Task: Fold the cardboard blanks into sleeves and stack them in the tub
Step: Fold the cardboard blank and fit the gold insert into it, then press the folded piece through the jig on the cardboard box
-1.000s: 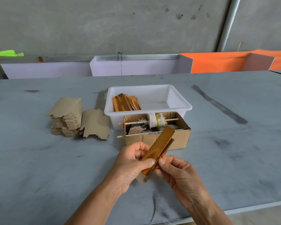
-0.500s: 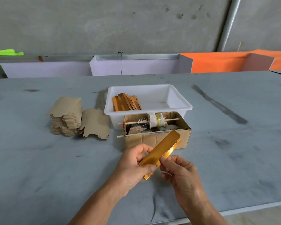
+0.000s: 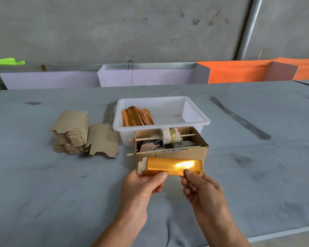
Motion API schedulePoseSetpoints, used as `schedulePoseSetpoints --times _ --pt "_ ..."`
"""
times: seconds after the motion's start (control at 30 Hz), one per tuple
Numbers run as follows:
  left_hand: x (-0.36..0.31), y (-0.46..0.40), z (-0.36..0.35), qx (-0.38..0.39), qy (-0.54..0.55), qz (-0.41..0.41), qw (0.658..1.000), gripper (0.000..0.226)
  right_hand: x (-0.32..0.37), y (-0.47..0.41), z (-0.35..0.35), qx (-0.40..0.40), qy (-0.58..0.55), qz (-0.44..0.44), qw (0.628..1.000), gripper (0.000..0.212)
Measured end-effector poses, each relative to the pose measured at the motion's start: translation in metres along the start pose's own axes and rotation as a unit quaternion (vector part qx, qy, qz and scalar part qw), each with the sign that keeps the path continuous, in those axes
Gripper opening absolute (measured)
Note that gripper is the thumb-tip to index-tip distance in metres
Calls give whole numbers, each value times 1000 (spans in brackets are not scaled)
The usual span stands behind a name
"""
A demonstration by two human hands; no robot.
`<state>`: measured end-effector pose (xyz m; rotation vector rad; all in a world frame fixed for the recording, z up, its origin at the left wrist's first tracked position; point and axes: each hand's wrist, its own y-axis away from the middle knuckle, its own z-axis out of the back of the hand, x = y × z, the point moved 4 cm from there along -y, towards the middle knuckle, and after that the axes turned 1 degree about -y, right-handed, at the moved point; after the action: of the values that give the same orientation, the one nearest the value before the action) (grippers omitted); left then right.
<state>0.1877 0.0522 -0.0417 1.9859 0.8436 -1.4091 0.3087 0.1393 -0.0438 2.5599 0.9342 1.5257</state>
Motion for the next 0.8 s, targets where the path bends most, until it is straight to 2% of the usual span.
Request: schedulePoseSetpoints --times 0.1,0.2,0.27,0.33,0.4,0.43,0.5,0.57,0.63,0.73,0.8 --pt "4 -2 -1 -16 52 17 998 15 -3 2 -7 3 3 -9 1000 5" --pt "5 -8 -2 -8 60 36 998 5 -2 2 -8 -4 13 -12 1000 7" --pt "5 -12 -2 -7 62 45 997 7 -1 1 -10 0 28 -17 999 7" --pt "6 -17 0 -12 61 45 997 8 0 -1 -12 6 64 -18 998 5" --pt "8 -21 3 -21 68 42 997 8 7 -5 -9 -26 149 22 988 5" --pt "9 -23 4 -26 71 41 996 7 16 -7 -5 -64 215 74 972 5" --pt "11 -27 7 -30 71 37 996 6 40 -7 -5 -122 338 212 909 1" --pt "14 -30 9 -34 63 33 997 4 62 -8 -18 -113 428 312 841 11" --pt "17 -31 10 -42 57 32 997 5 75 -20 -35 -83 507 348 784 11" --pt "20 -32 9 -48 52 25 997 7 80 -45 -55 -62 642 339 685 19" --pt "20 -31 8 -45 51 20 997 6 80 -59 -61 -46 696 308 648 22"
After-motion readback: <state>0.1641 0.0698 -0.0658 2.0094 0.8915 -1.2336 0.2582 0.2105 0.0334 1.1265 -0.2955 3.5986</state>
